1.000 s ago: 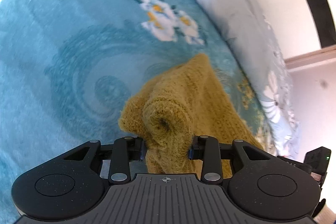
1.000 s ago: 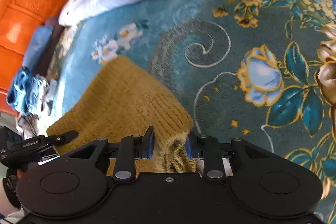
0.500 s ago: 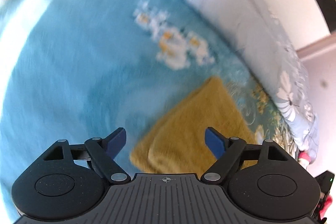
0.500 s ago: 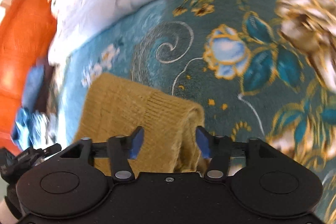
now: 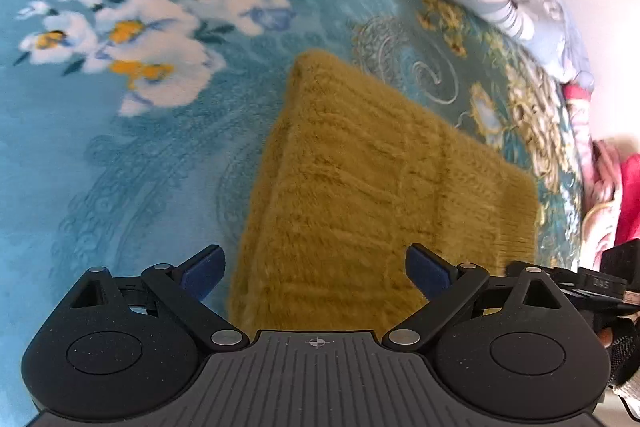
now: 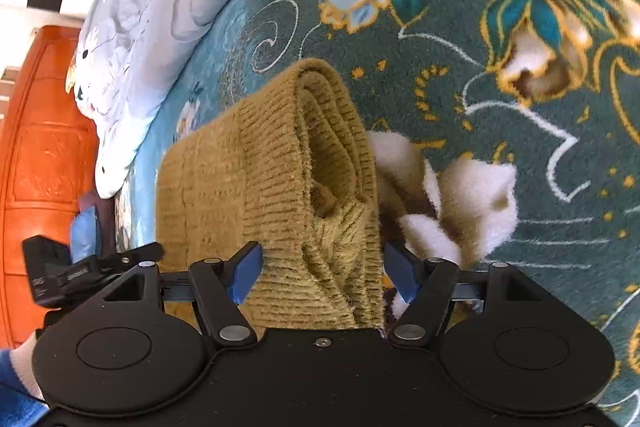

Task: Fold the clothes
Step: 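Open both grippers and release the sweater bundle, then grasp the sweater bundle ends with the left gripper while the right gripper grasps too, then lift the sweater bundle with both grippers and carry it toward the clothes pile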

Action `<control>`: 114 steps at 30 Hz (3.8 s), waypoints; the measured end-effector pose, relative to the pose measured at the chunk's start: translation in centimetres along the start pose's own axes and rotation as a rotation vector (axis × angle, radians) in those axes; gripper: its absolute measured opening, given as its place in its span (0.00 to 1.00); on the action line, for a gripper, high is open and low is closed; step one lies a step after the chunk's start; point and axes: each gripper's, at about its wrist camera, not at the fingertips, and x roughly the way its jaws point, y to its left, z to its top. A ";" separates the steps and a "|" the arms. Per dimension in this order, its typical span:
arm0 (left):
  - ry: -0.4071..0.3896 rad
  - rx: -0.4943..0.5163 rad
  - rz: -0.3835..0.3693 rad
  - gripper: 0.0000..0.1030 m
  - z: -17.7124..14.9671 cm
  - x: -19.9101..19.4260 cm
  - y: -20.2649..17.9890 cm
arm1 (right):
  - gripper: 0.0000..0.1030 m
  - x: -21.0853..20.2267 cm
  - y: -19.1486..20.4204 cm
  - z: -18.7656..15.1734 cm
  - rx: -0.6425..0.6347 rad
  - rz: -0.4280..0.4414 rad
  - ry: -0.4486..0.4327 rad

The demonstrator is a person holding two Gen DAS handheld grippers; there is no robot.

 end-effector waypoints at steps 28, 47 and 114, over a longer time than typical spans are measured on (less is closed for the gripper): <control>0.105 -0.031 -0.149 0.70 2.3 3.3 1.6 | 0.53 2.6 0.7 2.0 -0.017 0.081 0.028; 0.019 0.002 -0.141 0.27 0.7 -1.7 -0.5 | 0.36 -0.2 9.1 0.1 -0.083 -0.045 -0.044; -0.598 -0.303 0.129 0.27 -16.1 -53.1 33.5 | 0.37 16.6 64.0 -22.6 -0.740 0.391 0.188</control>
